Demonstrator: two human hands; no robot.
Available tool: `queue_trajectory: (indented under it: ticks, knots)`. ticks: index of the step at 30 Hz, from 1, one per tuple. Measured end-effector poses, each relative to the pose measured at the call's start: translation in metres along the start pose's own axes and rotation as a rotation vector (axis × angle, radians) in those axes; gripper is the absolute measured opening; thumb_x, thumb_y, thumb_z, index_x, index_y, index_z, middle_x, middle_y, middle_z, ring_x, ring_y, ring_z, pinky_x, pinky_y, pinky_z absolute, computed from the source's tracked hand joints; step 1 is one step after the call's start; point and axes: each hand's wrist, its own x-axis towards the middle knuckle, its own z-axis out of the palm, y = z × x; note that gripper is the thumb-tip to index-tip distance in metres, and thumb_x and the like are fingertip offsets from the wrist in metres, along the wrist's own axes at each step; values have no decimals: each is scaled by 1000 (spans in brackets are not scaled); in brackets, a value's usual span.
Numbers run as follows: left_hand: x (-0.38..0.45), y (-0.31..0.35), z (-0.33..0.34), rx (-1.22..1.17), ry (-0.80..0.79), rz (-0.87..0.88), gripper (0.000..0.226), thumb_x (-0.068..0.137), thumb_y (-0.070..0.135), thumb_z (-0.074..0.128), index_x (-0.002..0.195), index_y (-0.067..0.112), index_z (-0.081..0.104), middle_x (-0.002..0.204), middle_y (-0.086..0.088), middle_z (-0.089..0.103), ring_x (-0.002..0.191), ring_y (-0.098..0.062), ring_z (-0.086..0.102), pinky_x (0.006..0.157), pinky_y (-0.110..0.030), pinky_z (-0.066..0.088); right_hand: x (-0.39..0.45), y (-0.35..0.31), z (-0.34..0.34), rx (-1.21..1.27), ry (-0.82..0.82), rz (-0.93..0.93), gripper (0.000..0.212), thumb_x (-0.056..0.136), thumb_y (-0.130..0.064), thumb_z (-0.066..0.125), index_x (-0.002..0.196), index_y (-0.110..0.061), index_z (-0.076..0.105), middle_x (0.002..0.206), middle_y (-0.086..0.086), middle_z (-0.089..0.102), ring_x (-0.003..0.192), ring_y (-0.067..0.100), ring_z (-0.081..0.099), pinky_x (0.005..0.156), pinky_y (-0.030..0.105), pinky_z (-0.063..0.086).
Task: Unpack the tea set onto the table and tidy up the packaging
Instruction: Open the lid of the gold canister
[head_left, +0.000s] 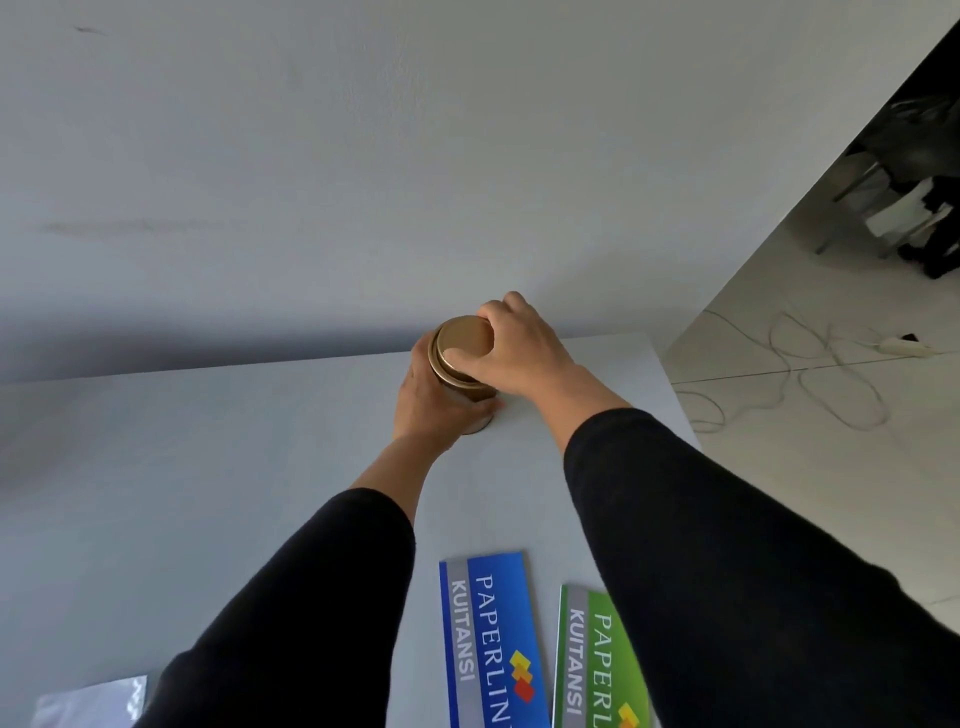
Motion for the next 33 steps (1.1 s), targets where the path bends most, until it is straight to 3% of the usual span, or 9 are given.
queue_trajectory:
  ticks: [7, 10, 14, 19, 21, 25, 27, 30, 33]
  knots:
    - [2, -2, 1, 4, 20, -16, 88, 59, 36, 85, 131, 30, 35, 119, 12, 57, 111, -13, 55, 78, -24, 44, 1, -7, 1, -73, 7, -22, 72, 69, -55, 72, 119, -7, 53, 115, 5, 46, 109, 24, 50, 90, 30, 43]
    - [3, -4, 1, 0, 19, -9, 86, 58, 37, 85, 129, 30, 36, 117, 11, 58, 106, -12, 56, 80, -27, 49, 5, -10, -6, -108, -21, -14, 70, 65, -55, 74, 113, -7, 57, 102, 3, 44, 100, 23, 52, 81, 27, 40]
    - [3, -4, 2, 20, 28, 3, 88, 59, 37, 85, 131, 29, 35, 117, 11, 57, 101, -8, 52, 81, -25, 47, 9, -11, -11, -136, -57, -8, 57, 62, -53, 77, 93, -9, 59, 92, 1, 44, 84, 19, 45, 72, 25, 36]
    - [5, -6, 2, 45, 21, 4, 90, 56, 38, 86, 131, 27, 36, 121, 8, 57, 107, -12, 55, 80, -22, 44, 14, -8, -19, -68, -76, 32, 47, 60, -50, 76, 70, -9, 55, 73, 0, 51, 71, 20, 51, 49, 24, 34]
    - [6, -6, 2, 56, 13, 8, 89, 56, 38, 86, 130, 26, 37, 121, 9, 57, 104, -10, 53, 79, -21, 41, 15, -7, -21, -33, -99, 35, 46, 61, -50, 76, 75, -9, 61, 78, 1, 57, 75, 20, 56, 53, 25, 40]
    - [6, -6, 0, 68, -5, 14, 88, 56, 37, 87, 127, 24, 38, 117, 9, 56, 107, -11, 54, 77, -21, 41, 10, -4, -29, 96, -112, 84, 48, 69, -47, 73, 103, -13, 67, 101, 1, 62, 93, 18, 58, 74, 28, 50]
    - [6, -5, -2, 62, -27, -14, 93, 53, 39, 88, 130, 25, 37, 118, 11, 54, 108, -12, 53, 78, -23, 43, 6, -2, -30, 180, -79, 125, 45, 72, -46, 71, 104, -13, 67, 103, 1, 63, 95, 17, 59, 73, 26, 50]
    - [-1, -8, -10, 128, -80, -36, 113, 48, 47, 86, 142, 29, 27, 137, 9, 46, 123, -16, 49, 96, -35, 48, -7, 3, -28, 245, -24, 164, 46, 71, -46, 71, 104, -14, 66, 104, 1, 62, 94, 17, 57, 66, 22, 46]
    - [-13, -18, -23, 266, -124, -37, 98, 76, 27, 74, 152, 20, 12, 155, 1, 27, 141, -23, 30, 111, -37, 33, -24, 10, -23, 243, 15, 176, 59, 68, -46, 73, 118, -17, 59, 115, 4, 53, 107, 19, 53, 78, 25, 46]
